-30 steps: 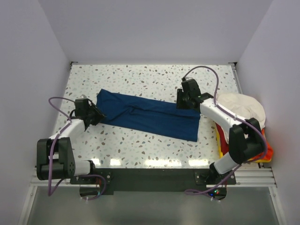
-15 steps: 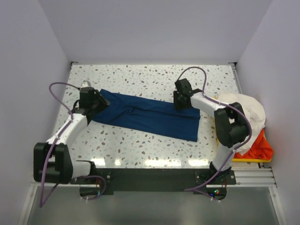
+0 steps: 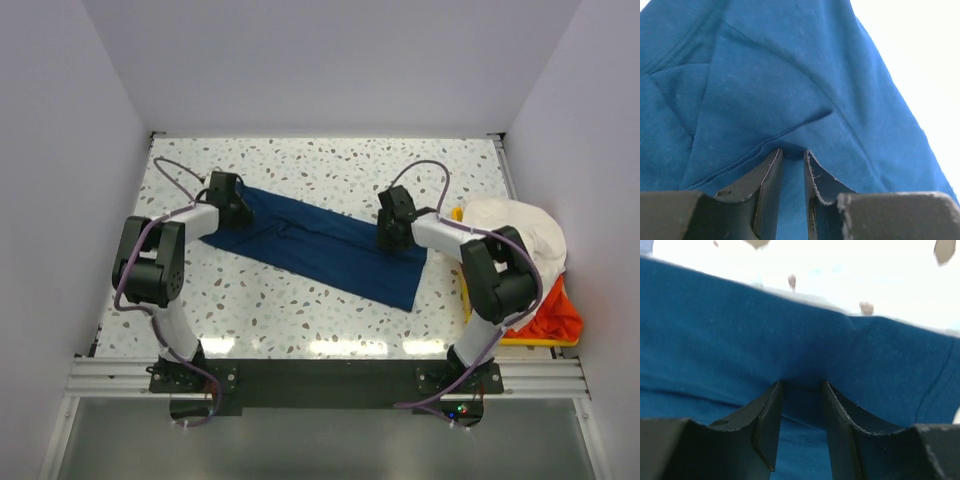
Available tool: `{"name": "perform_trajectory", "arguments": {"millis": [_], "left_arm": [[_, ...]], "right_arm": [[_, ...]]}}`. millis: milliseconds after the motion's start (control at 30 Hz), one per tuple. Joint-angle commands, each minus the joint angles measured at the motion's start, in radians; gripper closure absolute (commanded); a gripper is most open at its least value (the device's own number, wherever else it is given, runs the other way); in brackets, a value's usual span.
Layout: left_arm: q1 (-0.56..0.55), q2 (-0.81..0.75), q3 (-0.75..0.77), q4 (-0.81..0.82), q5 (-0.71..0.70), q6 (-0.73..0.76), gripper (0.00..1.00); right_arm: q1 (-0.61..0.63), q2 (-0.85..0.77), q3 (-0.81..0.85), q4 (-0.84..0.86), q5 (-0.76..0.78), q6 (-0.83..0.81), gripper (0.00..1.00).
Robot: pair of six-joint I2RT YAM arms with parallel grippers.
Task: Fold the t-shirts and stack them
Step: Fold the tshirt
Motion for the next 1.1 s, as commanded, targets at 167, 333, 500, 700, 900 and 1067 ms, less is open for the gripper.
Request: {"name": "perform_trajectory", "arguments": {"millis": [167,333,500,700,900,1067], "left_arm": [[-0.002,0.281,0.363,-0.085,-0.07,0.084,0.68],[-0.001,0.495,0.642,-0.124,0.085,0.175,0.5],[0.001,0.72,0.995,-0.147,0.383,0.222,0.37],[0.035,0.713,1.086,0.0,0.544,0.163,0.3],[0.052,0.598,1.146,0.031,0.618,0.143,0.29],[0.052,0.258,0.779,0.079,0.425,0.13,0.32]], "right_arm": [[0.241,-0.2,-0.371,0.246,-0.19,0.389,0.59],[0.553,-0.164,-0.365,0.506,-0.165,0.642,0.59],[0.671,-0.012,-0.15,0.47,-0.188,0.584,0.58],[0.671,-0.085,-0.098,0.352,-0.109,0.497,0.56],[0.639,-0.185,-0.113,0.261,0.013,0.425,0.54],[0.405,-0.148,0.005,0.266,-0.102,0.261,0.54]]}}
